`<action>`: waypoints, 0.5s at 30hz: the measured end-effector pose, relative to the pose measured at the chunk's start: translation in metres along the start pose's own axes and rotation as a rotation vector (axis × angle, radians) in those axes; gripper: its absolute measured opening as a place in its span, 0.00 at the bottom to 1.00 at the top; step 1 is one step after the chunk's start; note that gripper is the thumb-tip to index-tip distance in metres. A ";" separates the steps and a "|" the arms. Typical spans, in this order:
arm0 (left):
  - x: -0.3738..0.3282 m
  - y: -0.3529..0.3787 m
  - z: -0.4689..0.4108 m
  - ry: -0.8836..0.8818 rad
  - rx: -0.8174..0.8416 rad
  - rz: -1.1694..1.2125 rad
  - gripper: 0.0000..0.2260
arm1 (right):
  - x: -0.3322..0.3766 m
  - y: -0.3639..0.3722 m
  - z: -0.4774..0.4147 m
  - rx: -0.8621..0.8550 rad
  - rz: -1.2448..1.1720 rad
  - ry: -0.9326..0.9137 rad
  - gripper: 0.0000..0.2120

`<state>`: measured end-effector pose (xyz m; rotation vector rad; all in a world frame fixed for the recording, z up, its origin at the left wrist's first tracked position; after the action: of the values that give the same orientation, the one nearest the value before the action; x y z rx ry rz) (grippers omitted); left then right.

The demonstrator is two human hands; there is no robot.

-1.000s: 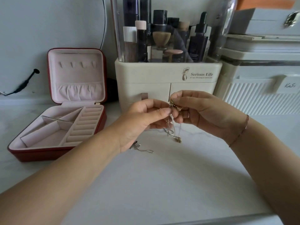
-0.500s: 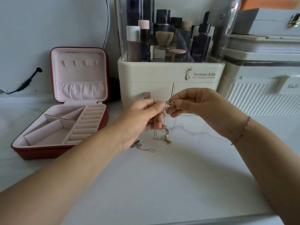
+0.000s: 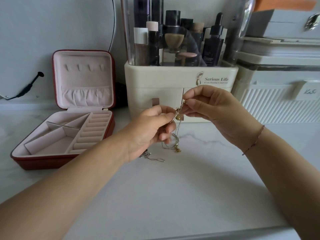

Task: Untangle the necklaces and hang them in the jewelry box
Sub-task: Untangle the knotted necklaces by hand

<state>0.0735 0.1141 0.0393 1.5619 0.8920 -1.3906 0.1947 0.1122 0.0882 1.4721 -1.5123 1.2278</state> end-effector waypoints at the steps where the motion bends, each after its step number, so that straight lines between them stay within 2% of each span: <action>1: 0.001 0.000 0.000 -0.012 0.004 0.009 0.02 | -0.001 0.002 0.000 0.010 -0.025 0.012 0.05; 5: -0.007 0.001 0.001 0.066 0.001 -0.178 0.06 | -0.005 0.007 0.001 0.033 -0.065 0.051 0.06; 10: -0.019 -0.008 0.000 0.256 -0.131 -0.408 0.02 | -0.009 0.011 0.001 0.045 -0.118 0.080 0.06; 15: -0.027 -0.007 0.005 0.368 -0.170 -0.579 0.05 | -0.011 0.014 0.002 0.058 -0.120 0.095 0.06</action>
<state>0.0615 0.1134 0.0646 1.5136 1.7455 -1.3735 0.1820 0.1132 0.0753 1.4975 -1.3175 1.2606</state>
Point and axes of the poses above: each hand's wrist, its own z-axis away from the middle knuckle, its own y-axis out of the palm, x = y × z, the point moved 9 cm from there along -z, towards the middle knuckle, and after that the axes turned 3 degrees about -x, right-handed, at the moved point
